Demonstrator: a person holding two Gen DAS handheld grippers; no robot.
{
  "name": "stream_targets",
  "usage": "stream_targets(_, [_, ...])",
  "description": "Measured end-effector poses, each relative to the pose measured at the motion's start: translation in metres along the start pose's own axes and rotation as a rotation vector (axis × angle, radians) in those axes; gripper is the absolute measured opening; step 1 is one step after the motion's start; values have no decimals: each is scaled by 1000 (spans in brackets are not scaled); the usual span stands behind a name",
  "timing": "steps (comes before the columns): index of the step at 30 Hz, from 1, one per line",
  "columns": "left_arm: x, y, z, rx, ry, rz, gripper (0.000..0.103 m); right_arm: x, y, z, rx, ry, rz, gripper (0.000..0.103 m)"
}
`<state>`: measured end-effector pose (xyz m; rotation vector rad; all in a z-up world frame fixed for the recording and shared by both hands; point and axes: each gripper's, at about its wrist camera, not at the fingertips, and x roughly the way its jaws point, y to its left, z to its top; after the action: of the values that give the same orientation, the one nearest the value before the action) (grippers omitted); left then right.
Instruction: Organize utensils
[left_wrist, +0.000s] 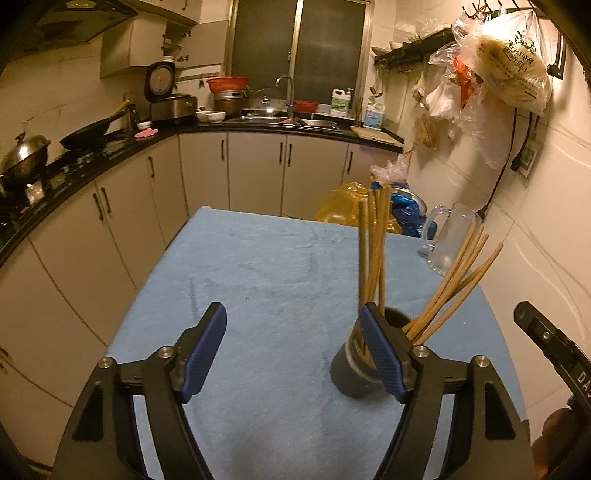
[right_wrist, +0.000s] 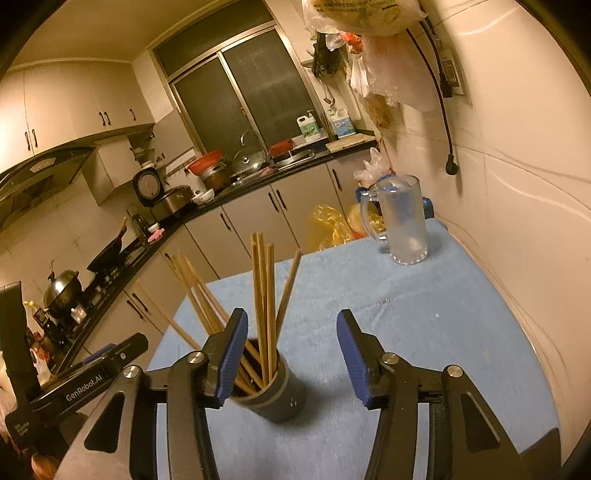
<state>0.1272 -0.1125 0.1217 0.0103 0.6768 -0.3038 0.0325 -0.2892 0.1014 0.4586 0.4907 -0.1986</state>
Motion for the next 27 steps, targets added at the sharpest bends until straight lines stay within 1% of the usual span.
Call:
stream_targets(2, [-7, 4, -8, -1, -2, 9, 80, -7, 0, -7, -6, 4, -4, 59])
stream_targets(9, [-37, 16, -43, 2, -18, 58, 84, -38, 4, -39, -43, 14, -24, 67])
stream_targets(11, [-48, 19, -55, 5, -19, 70, 88, -47, 6, -50, -55, 17, -35, 67])
stream_targets(14, [-64, 26, -73, 8, -14, 100, 90, -60, 9, -61, -66, 20, -49, 72])
stream_targets(15, [-68, 26, -76, 5, -15, 115, 92, -67, 11, -69, -76, 19, -57, 73])
stream_targets(16, [-72, 29, -82, 4, -17, 135, 95, -71, 13, -73, -84, 17, -63, 74])
stream_targets(17, [-77, 32, -89, 7, -21, 167, 96, -75, 16, -78, -94, 15, -69, 75])
stream_targets(20, [-89, 39, -105, 17, -33, 230, 97, -87, 25, -93, -126, 14, -82, 80])
stream_targets(23, [-98, 45, -116, 36, -20, 297, 97, -93, 32, -106, -147, 32, -80, 80])
stream_targets(25, [-105, 48, -125, 47, -21, 320, 97, -97, 37, -115, -165, 44, -84, 80])
stream_targets(27, [-110, 51, -129, 44, -16, 327, 97, -102, 40, -124, -175, 46, -84, 80])
